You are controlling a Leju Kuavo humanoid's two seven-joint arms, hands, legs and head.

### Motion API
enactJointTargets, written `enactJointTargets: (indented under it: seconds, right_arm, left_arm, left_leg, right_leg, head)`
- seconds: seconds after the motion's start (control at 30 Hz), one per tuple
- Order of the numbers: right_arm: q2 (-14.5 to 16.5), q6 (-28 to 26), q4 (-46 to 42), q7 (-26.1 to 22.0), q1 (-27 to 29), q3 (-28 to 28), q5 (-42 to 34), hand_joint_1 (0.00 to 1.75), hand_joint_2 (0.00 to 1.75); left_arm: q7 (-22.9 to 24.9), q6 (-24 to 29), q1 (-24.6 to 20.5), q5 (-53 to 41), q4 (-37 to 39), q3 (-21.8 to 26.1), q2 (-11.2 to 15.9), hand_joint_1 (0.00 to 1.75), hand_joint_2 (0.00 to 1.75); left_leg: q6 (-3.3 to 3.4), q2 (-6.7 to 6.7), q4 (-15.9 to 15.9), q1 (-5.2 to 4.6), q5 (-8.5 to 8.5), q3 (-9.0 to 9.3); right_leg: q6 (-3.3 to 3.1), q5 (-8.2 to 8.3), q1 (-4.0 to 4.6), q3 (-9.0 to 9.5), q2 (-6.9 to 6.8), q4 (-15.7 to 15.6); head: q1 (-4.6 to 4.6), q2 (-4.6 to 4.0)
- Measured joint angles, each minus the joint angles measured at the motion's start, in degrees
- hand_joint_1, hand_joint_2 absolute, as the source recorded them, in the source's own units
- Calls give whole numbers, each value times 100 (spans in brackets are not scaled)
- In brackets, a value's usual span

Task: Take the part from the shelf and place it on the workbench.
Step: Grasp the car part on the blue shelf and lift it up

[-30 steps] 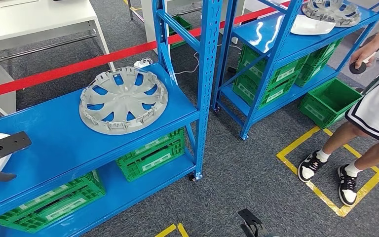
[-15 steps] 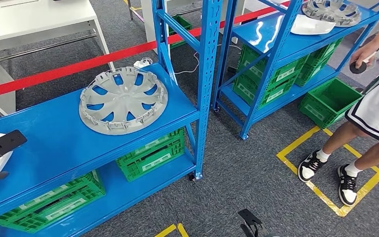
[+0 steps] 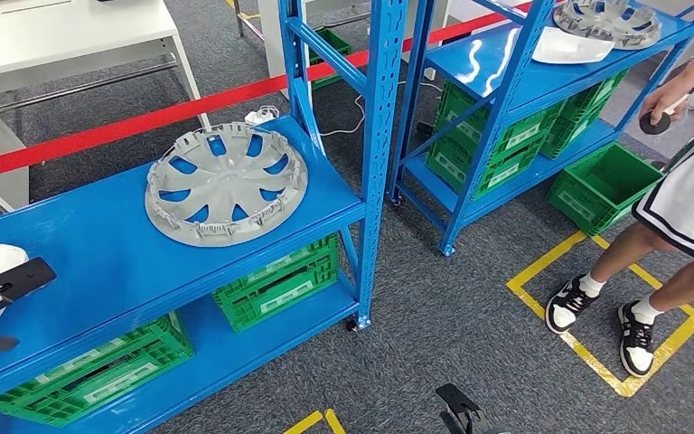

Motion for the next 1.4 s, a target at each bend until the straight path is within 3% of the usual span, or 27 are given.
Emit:
enactJointTargets:
  seconds: [0.2,0.33,0.37,0.8,1.4]
  right_arm:
    - [0,0,0,-4,0,0,0,0,0]
    - [0,0,0,-10,0,0,4,0,0]
    - [0,0,0,-10,0,0,5,0,0]
    - [1,0,0,-31,-2,0,55,0,0]
    - [2,0,0,-90,-4,0,74,0,0]
  left_arm:
    - [57,23,105,-43,4,0,-2,3,175]
    - [91,188,145,-99,3,0,-3,169,175]
    - [97,285,169,-127,3,0,-4,175,175]
    - [-94,1087,411,-172,-17,0,-39,175,175]
    - [-249,1255,415,-163,-43,7,-9,175,175]
  left_leg:
    - [0,0,0,0,0,0]
    - [0,0,0,0,0,0]
    - [0,1,0,0,0,0]
    - [1,-3,0,-1,-1,5]
    - [0,-4,-1,-1,-4,23]
  right_leg:
    - [0,0,0,-1,0,0]
    - [0,0,0,0,0,0]
    - [0,0,0,-1,0,0]
    - [5,-5,0,7,-1,0]
    - [10,-10,-1,26,-6,0]
  head:
    - [0,0]
    - [0,0]
    - [0,0]
    - [0,0]
    - [0,0]
